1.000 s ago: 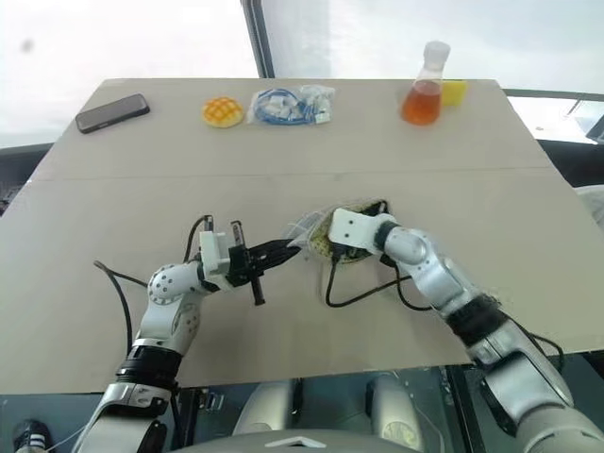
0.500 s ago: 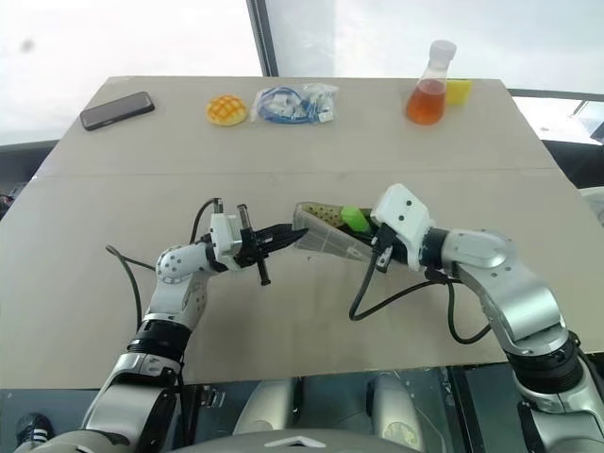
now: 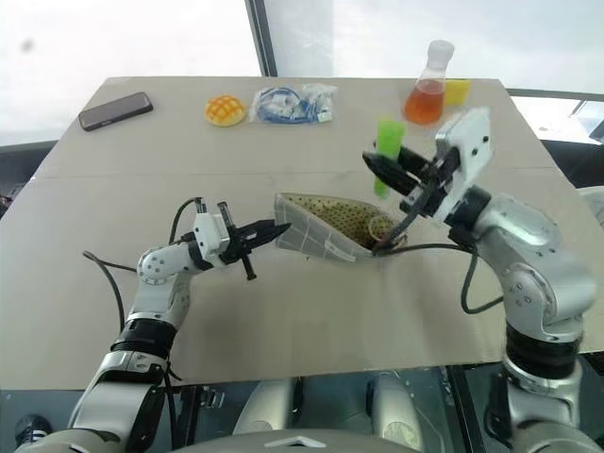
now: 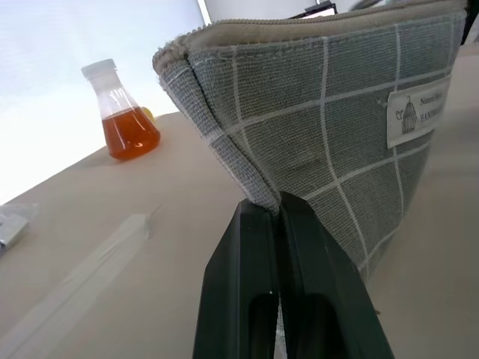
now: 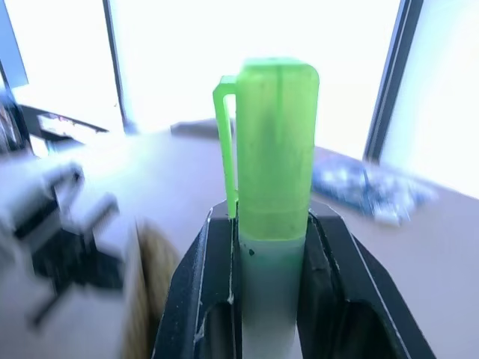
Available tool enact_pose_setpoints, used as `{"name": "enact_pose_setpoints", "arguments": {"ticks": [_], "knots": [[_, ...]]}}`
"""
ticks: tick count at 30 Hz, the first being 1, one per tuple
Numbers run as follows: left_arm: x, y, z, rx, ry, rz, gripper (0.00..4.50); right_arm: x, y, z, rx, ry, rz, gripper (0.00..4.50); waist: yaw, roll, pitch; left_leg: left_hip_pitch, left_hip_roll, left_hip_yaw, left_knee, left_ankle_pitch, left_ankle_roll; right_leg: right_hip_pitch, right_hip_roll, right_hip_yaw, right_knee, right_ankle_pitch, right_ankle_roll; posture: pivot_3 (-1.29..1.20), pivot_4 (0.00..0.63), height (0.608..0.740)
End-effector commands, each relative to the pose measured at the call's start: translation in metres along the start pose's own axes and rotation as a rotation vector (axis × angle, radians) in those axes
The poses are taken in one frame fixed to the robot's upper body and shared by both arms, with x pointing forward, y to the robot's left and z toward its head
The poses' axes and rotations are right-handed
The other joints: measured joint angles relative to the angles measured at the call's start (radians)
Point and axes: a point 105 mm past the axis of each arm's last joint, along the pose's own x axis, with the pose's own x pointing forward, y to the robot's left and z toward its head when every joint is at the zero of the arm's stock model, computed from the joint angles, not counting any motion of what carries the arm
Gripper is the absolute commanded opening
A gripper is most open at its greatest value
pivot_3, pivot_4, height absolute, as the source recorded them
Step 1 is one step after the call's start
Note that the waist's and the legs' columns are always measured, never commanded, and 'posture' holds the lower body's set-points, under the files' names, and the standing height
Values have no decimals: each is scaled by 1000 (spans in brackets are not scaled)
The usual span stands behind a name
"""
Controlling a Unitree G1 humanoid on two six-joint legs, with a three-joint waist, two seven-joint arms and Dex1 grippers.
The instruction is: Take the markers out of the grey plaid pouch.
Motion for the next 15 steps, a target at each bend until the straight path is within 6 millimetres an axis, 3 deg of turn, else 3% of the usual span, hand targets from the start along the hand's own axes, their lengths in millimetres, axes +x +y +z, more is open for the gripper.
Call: {"name": "enact_pose_setpoints", "arguments": {"ticks": [1,5,8,11,15], "knots": [[-2,10,6,50,-3,53,0,2,-12,21,12,-88,-92,486,0,0,0,0,0,0,0,0,0,0,0,0,0,0,0,0,150,740],[-14,18,1,81,51,101,0,-20,-57,39,14,-84,-324,486,3,0,0,0,0,0,0,0,0,0,0,0,0,0,1,0,150,740],[-25,30,1,135,94,151,0,-60,-88,6,-72,252,-443,486,6,0,0,0,-1,1,0,0,0,0,-1,0,0,0,0,0,150,740],[-37,36,-6,179,132,178,0,-102,-115,-46,-120,621,-543,486,2,0,0,0,-2,1,-2,0,0,0,-3,0,-2,-1,-3,0,150,740],[-39,36,-10,181,128,180,0,-113,-125,-91,-116,808,-510,486,-26,2,0,1,-2,4,-2,0,1,-2,-2,3,-1,-1,-2,0,150,740]]}}
